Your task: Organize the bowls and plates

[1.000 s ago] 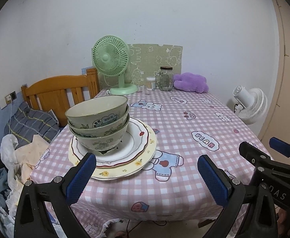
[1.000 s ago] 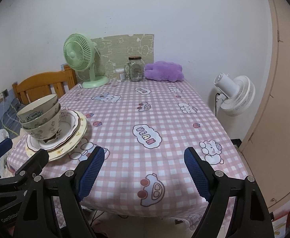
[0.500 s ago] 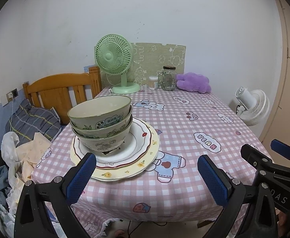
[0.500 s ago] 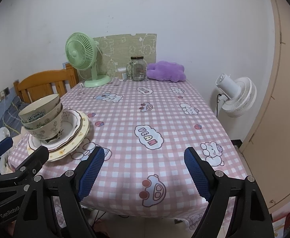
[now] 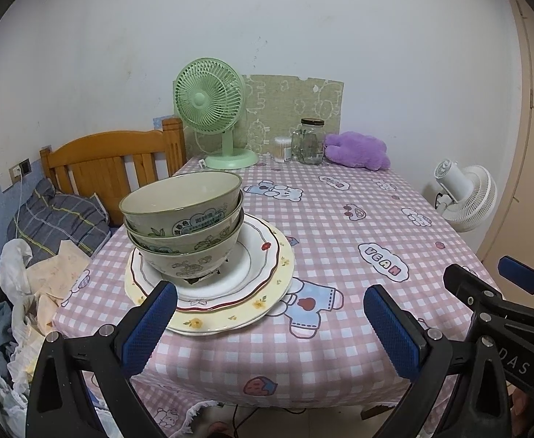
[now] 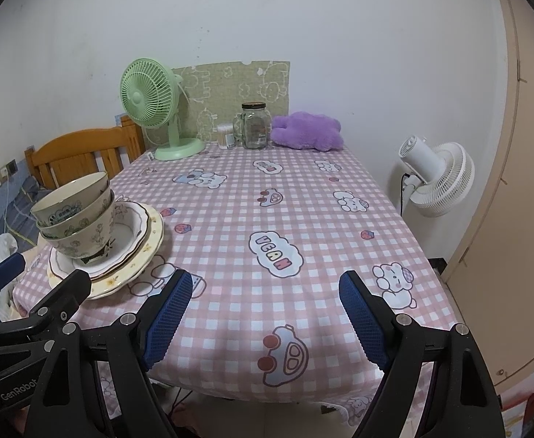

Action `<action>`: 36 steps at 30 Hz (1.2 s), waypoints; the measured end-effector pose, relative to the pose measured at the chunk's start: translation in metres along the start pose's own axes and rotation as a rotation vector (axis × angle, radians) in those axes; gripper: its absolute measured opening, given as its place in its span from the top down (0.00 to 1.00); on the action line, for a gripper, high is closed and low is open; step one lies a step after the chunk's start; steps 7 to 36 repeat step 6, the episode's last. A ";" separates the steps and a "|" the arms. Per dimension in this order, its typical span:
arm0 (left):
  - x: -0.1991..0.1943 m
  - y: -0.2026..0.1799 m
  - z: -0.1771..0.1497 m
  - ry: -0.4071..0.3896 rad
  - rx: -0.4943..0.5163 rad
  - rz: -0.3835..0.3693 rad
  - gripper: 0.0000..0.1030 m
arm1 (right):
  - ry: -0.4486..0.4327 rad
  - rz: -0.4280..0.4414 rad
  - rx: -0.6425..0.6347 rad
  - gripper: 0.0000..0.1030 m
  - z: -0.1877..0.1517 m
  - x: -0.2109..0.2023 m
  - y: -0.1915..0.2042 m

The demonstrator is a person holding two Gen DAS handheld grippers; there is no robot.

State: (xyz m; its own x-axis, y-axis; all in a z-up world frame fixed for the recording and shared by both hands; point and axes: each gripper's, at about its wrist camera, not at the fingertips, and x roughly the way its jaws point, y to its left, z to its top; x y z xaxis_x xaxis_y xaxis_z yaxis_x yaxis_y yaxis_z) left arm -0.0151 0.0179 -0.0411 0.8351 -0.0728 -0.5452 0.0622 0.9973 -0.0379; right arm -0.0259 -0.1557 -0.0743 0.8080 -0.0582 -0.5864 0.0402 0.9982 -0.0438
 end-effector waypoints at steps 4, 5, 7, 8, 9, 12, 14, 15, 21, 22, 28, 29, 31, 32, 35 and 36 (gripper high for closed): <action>0.002 -0.002 0.001 0.002 0.004 -0.019 0.00 | 0.000 -0.006 0.005 0.18 0.001 0.002 -0.002; 0.003 -0.003 0.001 0.002 0.007 -0.020 0.00 | 0.001 -0.008 0.008 0.18 0.001 0.002 -0.003; 0.003 -0.004 0.001 0.002 0.009 -0.022 0.00 | 0.002 -0.009 0.010 0.18 0.000 0.002 -0.003; 0.003 -0.004 0.001 0.002 0.009 -0.022 0.00 | 0.002 -0.009 0.010 0.18 0.000 0.002 -0.003; 0.003 -0.004 0.001 0.002 0.009 -0.022 0.00 | 0.002 -0.009 0.010 0.18 0.000 0.002 -0.003; 0.003 -0.004 0.001 0.002 0.009 -0.022 0.00 | 0.002 -0.009 0.010 0.18 0.000 0.002 -0.003; 0.003 -0.004 0.001 0.002 0.009 -0.022 0.00 | 0.002 -0.009 0.010 0.18 0.000 0.002 -0.003; 0.003 -0.004 0.001 0.002 0.009 -0.022 0.00 | 0.002 -0.009 0.010 0.18 0.000 0.002 -0.003; 0.003 -0.004 0.001 0.002 0.009 -0.022 0.00 | 0.002 -0.009 0.010 0.18 0.000 0.002 -0.003; 0.003 -0.004 0.001 0.002 0.009 -0.022 0.00 | 0.002 -0.009 0.010 0.18 0.000 0.002 -0.003; 0.003 -0.004 0.001 0.002 0.009 -0.022 0.00 | 0.002 -0.009 0.010 0.18 0.000 0.002 -0.003; 0.003 -0.004 0.001 0.002 0.009 -0.022 0.00 | 0.002 -0.009 0.010 0.18 0.000 0.002 -0.003; 0.003 -0.004 0.001 0.002 0.009 -0.022 0.00 | 0.002 -0.009 0.010 0.18 0.000 0.002 -0.003; 0.003 -0.004 0.001 0.002 0.009 -0.022 0.00 | 0.002 -0.009 0.010 0.18 0.000 0.002 -0.003; 0.003 -0.004 0.001 0.002 0.009 -0.022 0.00 | 0.002 -0.009 0.010 0.18 0.000 0.002 -0.003; 0.003 -0.004 0.001 0.002 0.009 -0.022 0.00 | 0.002 -0.009 0.010 0.18 0.000 0.002 -0.003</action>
